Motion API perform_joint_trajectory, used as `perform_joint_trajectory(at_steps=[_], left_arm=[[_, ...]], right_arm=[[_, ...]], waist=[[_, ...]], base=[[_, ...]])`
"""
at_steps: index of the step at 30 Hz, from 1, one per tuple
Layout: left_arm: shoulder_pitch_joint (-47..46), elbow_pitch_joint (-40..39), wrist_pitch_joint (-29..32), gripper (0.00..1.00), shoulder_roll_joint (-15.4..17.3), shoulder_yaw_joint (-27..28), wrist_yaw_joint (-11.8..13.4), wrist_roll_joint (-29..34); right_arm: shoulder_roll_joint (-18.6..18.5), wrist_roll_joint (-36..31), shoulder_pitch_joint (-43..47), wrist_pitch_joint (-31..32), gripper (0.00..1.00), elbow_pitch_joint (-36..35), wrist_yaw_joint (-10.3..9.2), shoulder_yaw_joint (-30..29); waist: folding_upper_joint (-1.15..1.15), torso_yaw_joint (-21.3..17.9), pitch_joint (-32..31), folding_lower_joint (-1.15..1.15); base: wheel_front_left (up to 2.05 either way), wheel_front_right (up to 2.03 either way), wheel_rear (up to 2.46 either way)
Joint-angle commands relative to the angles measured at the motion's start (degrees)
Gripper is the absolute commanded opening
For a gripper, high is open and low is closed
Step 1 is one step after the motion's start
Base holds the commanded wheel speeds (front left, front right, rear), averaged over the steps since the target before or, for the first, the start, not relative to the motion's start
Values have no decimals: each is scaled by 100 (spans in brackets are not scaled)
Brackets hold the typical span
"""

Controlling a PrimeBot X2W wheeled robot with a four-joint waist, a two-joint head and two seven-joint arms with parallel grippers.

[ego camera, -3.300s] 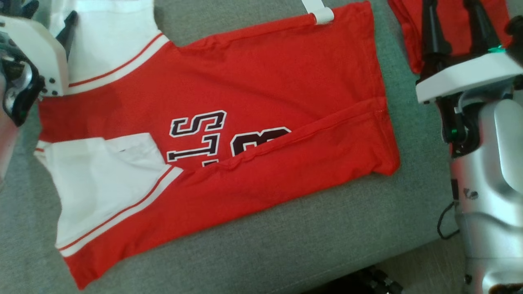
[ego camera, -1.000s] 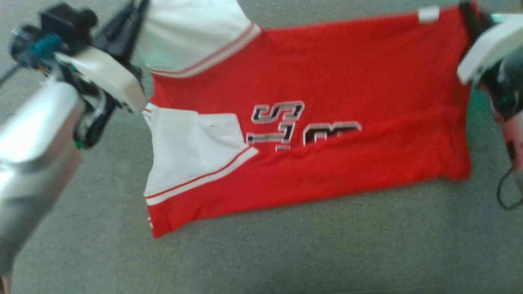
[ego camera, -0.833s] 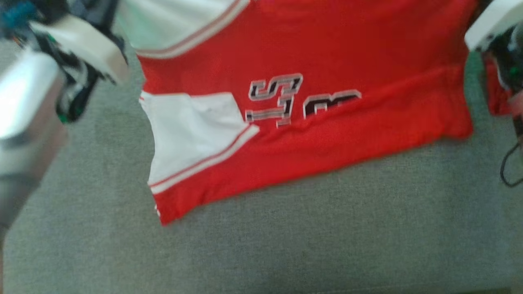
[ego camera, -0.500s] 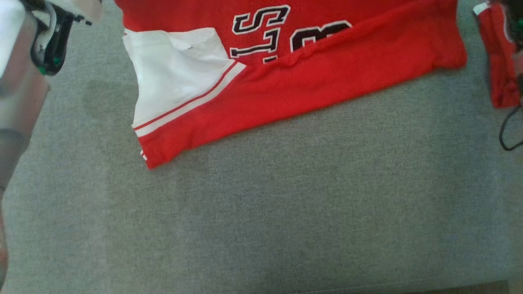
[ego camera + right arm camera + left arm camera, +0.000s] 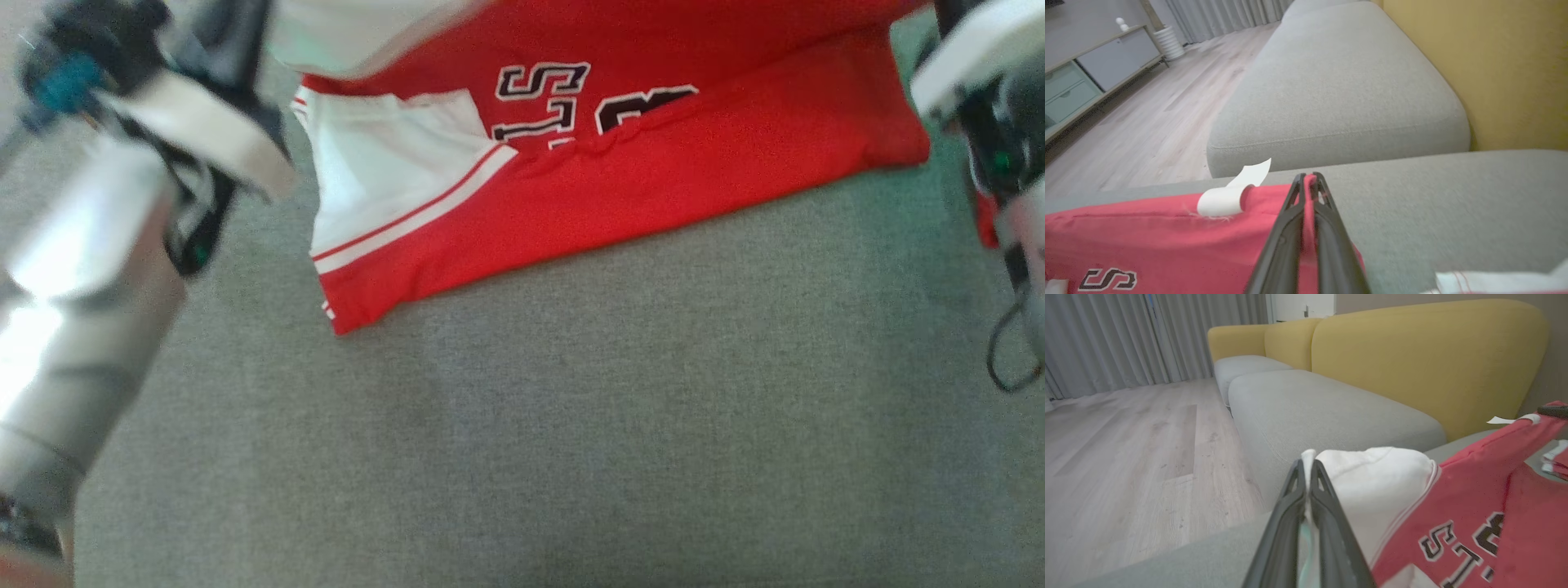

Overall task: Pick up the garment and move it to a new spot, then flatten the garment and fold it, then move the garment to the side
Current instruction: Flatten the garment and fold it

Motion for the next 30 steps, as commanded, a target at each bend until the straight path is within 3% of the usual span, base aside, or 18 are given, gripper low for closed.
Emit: perform_joint_trajectory(at_steps=[1, 8, 16, 21, 30], left_arm=[[-175, -163, -55, 0, 266, 135, -31, -13], [576, -1227, 351, 0, 653, -500, -66, -240], [1018, -2828, 1241, 0, 1440, -1438, -69, -888], [1018, -3129, 1449, 0, 1621, -1730, -69, -1106], [959, -3126, 1825, 0, 1668, -2084, -70, -1188]], right_arm=[[-93, 71, 20, 8, 0, -191, -4, 33], [-533, 431, 638, 338, 0, -295, -4, 355], [-1080, 444, 1021, 824, 0, -71, -4, 823], [-1218, 356, 1058, 999, 0, 16, -4, 1090], [-1275, 502, 1043, 1310, 0, -62, -4, 1448]], waist=[[0, 71, -124, 0], [0, 258, -471, 0], [0, 421, -535, 0], [0, 416, -490, 0], [0, 328, -410, 0]], base=[[0, 0, 0], [0, 0, 0], [0, 0, 0], [0, 0, 0], [0, 0, 0]])
